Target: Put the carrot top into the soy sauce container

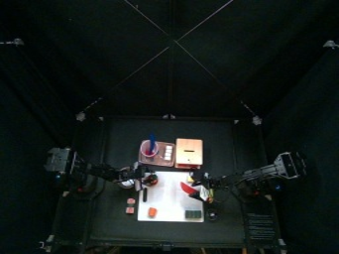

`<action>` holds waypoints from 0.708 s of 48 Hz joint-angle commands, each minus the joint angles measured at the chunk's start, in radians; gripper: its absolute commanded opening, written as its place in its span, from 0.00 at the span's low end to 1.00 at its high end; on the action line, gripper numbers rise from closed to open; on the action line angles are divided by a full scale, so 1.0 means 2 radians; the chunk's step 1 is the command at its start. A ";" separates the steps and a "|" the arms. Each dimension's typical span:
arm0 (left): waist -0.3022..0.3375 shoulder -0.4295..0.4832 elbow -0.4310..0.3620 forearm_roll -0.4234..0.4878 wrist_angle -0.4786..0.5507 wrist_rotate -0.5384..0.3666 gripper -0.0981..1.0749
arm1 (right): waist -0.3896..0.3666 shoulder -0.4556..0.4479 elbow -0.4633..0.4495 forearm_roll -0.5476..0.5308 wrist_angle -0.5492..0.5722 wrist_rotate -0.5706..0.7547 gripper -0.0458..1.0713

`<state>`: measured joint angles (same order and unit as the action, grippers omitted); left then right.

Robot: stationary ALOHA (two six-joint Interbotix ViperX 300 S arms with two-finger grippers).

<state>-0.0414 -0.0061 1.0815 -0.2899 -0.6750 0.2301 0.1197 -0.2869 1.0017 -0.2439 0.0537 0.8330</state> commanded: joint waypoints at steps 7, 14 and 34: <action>-0.018 -0.016 0.000 -0.030 -0.002 0.001 0.85 | 0.002 -0.006 -0.013 0.001 -0.002 0.001 0.91; -0.024 -0.031 0.009 -0.035 -0.002 0.002 0.85 | 0.002 -0.006 -0.014 0.001 -0.002 0.001 0.91; -0.040 -0.120 0.041 -0.035 -0.002 0.001 0.85 | 0.002 -0.006 -0.018 0.001 -0.002 0.001 0.91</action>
<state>-0.1104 -0.2025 1.1658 -0.3590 -0.6750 0.2301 0.1227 -0.2869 0.9879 -0.2439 0.0537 0.8330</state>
